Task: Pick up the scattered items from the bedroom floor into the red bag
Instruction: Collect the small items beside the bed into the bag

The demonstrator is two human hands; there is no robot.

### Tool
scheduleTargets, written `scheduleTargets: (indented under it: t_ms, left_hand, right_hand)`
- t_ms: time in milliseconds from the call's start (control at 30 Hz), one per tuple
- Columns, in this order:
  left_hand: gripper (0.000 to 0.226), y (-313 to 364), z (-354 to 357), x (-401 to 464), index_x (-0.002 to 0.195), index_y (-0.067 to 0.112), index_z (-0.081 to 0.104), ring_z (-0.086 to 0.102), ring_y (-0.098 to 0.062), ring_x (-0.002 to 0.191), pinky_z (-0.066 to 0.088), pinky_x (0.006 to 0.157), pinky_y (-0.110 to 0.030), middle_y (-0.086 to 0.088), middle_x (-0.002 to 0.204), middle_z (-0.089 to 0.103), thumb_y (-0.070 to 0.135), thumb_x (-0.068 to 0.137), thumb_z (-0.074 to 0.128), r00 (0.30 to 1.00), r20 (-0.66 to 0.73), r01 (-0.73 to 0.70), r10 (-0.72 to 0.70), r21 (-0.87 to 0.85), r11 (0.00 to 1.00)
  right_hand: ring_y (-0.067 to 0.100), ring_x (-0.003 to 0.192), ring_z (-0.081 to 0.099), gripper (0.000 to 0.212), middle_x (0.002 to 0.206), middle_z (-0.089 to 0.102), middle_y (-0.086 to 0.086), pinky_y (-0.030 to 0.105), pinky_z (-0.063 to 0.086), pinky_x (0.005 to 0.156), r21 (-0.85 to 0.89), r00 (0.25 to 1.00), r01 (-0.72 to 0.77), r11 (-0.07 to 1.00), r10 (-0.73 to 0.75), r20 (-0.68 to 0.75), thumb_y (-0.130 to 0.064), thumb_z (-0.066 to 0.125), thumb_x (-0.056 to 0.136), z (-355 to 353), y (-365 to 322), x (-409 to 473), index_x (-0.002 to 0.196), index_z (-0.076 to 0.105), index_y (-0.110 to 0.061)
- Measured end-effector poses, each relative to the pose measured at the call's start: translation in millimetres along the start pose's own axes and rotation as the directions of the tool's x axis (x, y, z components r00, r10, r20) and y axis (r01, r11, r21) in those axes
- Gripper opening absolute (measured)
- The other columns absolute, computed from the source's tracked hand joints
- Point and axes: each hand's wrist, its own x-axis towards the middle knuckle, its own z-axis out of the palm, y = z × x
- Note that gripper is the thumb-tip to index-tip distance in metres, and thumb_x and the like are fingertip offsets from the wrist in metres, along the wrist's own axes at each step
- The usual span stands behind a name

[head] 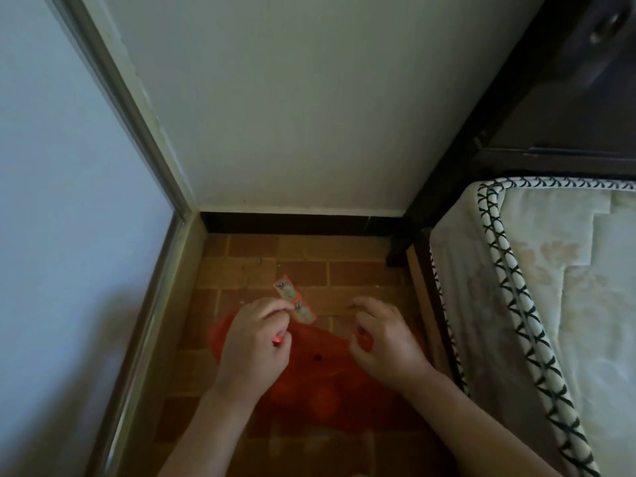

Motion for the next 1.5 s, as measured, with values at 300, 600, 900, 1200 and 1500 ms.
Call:
scheduleTargets:
  t_ms: [300, 600, 900, 1200, 1500]
  left_hand:
    - [0.05, -48.8, 71.2, -38.8, 0.11, 0.032, 0.058, 0.062, -0.009, 0.09, 0.05, 0.075, -0.024, 0.011, 0.094, 0.066, -0.008, 0.08, 0.06, 0.957, 0.278, 0.073, -0.086, 0.057, 0.996]
    - [0.074, -92.1, 119.8, -46.6, 0.155, 0.045, 0.03, 0.008, -0.017, 0.157, 0.015, 0.123, -0.052, 0.015, 0.167, 0.019, 0.013, 0.092, 0.053, 0.774, 0.567, 0.092, -0.281, 0.339, 0.936]
    - [0.059, -130.6, 140.9, -74.8, 0.158, 0.036, 0.028, 0.017, -0.025, 0.155, 0.023, 0.119, -0.055, 0.004, 0.167, 0.022, 0.052, 0.103, 0.038, 0.6, 0.679, 0.028, -0.423, 0.51, 0.86]
    - [0.07, -126.7, 135.5, -61.2, 0.154, 0.034, 0.036, 0.029, -0.021, 0.148, 0.03, 0.116, -0.048, 0.004, 0.16, 0.033, 0.059, 0.091, 0.053, 0.695, 0.632, 0.026, -0.344, 0.456, 0.89]
    - [0.074, -123.7, 143.9, -57.8, 0.153, 0.039, 0.035, 0.023, -0.021, 0.15, 0.034, 0.115, -0.051, 0.006, 0.158, 0.033, 0.051, 0.085, 0.062, 0.733, 0.584, 0.066, -0.347, 0.447, 0.892]
  right_hand:
    - [0.014, 0.097, 0.061, 0.013, 0.096, 0.06, -0.007, 0.042, 0.041, 0.109, -0.06, 0.984, 0.017, 0.998, -0.006, 0.177, -0.03, 0.057, 0.082, 96.7, 41.3, -12.2, 0.092, 0.053, -0.023]
    - [0.016, 0.159, 0.002, 0.07, 0.172, 0.011, -0.011, 0.049, 0.002, 0.126, -0.24, 0.936, 0.039, 0.97, 0.049, 0.349, -0.06, 0.039, 0.098, 153.8, 75.0, -13.8, 0.162, 0.018, -0.04]
    - [0.02, 0.159, 0.007, 0.077, 0.173, 0.012, -0.004, 0.048, 0.009, 0.126, -0.312, 0.81, -0.164, 0.936, 0.309, 0.498, -0.06, 0.006, 0.092, 204.7, 114.1, -59.0, 0.163, 0.019, -0.035]
    - [0.025, 0.136, 0.05, 0.06, 0.146, 0.055, 0.001, 0.051, 0.041, 0.112, -0.297, 0.986, 0.046, 0.954, 0.004, 0.166, -0.06, 0.052, 0.088, 204.7, 81.6, -31.8, 0.138, 0.056, -0.026]
    - [0.036, 0.152, 0.022, 0.078, 0.162, 0.03, 0.012, 0.058, 0.015, 0.122, -0.424, 0.88, 0.188, 0.886, 0.039, 0.473, -0.056, 0.071, 0.083, 229.7, 75.8, 36.4, 0.147, 0.047, -0.018]
